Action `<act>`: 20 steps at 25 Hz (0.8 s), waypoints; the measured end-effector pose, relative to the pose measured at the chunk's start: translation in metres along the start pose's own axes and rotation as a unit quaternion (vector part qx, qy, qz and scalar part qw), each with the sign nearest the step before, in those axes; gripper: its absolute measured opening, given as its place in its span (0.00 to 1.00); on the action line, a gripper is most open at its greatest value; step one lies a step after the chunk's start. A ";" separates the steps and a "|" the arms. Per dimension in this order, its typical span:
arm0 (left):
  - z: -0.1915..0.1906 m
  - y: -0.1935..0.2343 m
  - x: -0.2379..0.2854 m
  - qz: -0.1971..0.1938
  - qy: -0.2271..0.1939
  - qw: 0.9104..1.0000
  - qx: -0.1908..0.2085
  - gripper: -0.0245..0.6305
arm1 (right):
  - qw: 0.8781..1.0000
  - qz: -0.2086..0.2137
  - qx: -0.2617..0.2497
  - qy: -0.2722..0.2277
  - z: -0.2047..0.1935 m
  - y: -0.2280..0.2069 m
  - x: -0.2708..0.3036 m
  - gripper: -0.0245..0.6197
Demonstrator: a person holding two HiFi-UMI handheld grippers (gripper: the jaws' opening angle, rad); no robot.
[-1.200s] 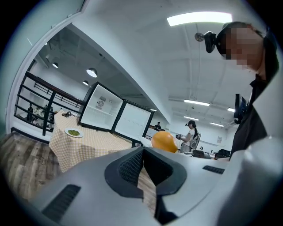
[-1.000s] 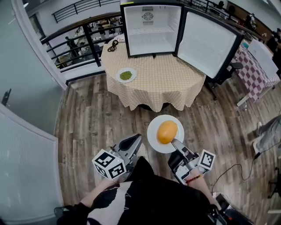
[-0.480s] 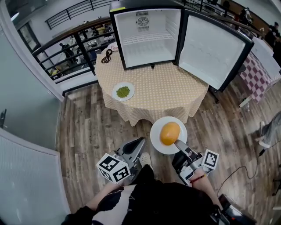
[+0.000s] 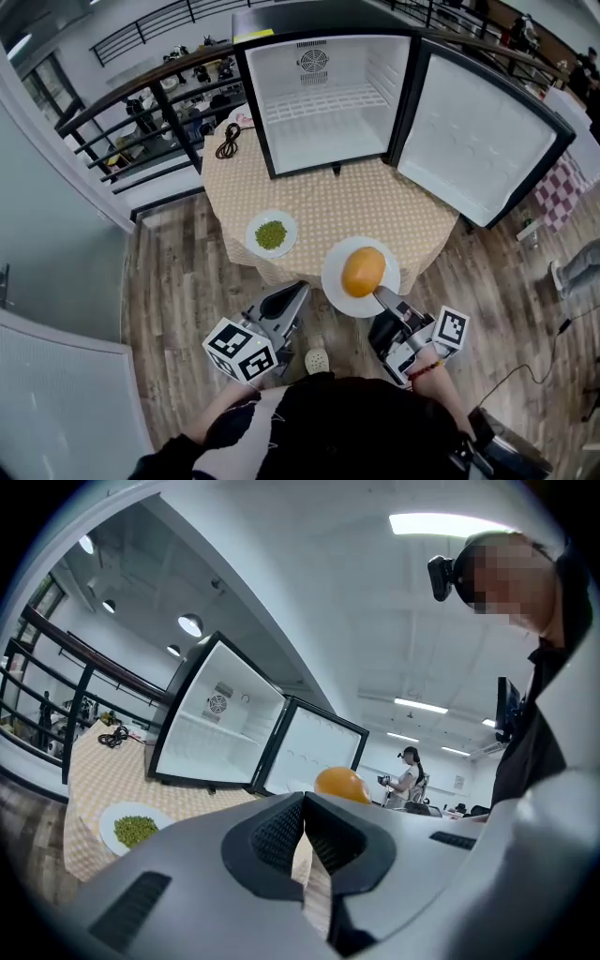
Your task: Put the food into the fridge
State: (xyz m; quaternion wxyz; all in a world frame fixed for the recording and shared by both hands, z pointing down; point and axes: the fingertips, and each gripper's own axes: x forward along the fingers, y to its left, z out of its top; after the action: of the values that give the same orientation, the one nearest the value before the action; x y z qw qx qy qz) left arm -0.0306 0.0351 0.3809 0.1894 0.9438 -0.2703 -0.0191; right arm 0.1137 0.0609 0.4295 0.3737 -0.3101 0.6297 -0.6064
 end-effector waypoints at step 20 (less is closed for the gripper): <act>0.043 0.079 0.047 -0.022 -0.011 1.000 0.011 0.06 | 1.000 0.006 -0.018 0.004 0.043 0.006 0.102 0.08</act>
State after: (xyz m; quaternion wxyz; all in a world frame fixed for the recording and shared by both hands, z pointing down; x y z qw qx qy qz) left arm -0.0366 -0.0659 0.3730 0.1754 0.9512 -0.2519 -0.0304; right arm 0.0968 -0.0478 0.4146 0.3687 -0.3104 0.6437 -0.5944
